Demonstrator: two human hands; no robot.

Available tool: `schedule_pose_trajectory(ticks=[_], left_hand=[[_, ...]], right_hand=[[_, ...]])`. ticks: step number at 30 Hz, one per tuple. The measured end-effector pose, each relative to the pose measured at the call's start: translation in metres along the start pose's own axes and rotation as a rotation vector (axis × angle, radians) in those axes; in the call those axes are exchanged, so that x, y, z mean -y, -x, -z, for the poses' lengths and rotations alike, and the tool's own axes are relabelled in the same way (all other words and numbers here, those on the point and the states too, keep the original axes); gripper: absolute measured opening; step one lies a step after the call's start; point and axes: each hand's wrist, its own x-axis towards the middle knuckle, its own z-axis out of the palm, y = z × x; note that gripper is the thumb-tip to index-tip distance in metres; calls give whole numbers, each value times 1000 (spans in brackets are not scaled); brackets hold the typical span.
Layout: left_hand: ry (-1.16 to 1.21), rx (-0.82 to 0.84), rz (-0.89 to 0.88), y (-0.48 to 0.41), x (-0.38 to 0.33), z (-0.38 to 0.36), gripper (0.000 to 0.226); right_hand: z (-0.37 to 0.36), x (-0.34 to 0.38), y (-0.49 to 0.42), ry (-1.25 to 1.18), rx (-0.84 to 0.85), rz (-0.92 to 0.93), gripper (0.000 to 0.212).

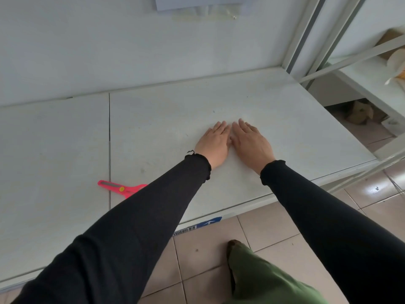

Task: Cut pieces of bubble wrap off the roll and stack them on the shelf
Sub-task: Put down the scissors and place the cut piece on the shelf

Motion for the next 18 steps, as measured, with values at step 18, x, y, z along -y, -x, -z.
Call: schedule_pose_trajectory(ticks=[18], left_hand=[[-136, 201, 133, 13, 13, 25, 68]], right_hand=[[17, -11, 3, 103, 293, -80, 63]])
